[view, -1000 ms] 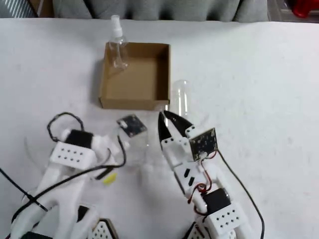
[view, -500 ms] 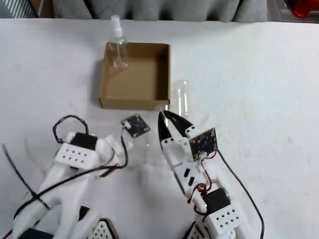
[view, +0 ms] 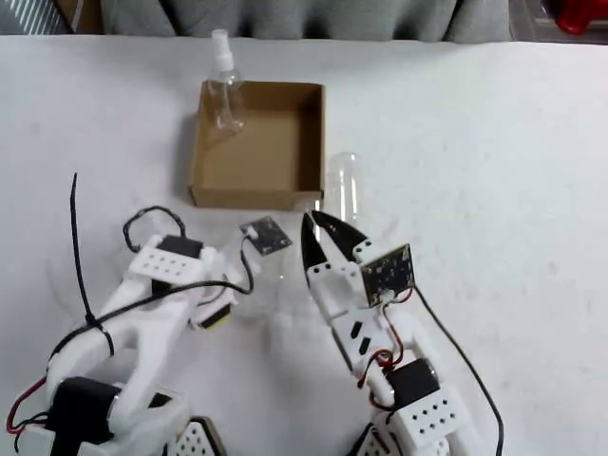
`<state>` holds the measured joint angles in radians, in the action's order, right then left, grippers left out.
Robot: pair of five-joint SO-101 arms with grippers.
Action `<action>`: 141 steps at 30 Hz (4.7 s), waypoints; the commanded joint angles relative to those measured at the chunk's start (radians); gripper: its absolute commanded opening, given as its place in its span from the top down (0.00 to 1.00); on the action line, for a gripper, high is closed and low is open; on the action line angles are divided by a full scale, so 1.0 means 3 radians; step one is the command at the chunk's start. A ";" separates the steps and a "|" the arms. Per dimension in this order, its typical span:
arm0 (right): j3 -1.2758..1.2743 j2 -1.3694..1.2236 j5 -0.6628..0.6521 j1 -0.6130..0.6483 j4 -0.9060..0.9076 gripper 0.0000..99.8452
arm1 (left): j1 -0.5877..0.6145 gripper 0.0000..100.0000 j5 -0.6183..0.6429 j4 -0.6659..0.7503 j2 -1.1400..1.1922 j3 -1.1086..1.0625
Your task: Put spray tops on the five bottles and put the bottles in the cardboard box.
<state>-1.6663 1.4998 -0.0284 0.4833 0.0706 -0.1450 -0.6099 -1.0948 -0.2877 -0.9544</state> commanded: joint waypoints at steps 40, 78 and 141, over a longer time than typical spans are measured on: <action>0.0015 0.0018 -0.0026 0.0008 -0.0018 0.98 | 0.1782 0.71 0.0532 -0.0414 0.1424 0.2936; 0.0015 0.0013 -0.0026 0.0008 -0.0008 0.98 | 0.1399 0.94 0.1320 -0.0460 0.2892 0.4930; 0.0010 0.0013 -0.0026 0.0033 -0.0003 0.98 | 0.3777 0.98 0.0777 -0.2322 0.4432 0.8715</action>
<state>-1.6663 1.4998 -0.0284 0.4864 0.0706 0.9367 -0.3429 -1.7791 1.1423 1.6111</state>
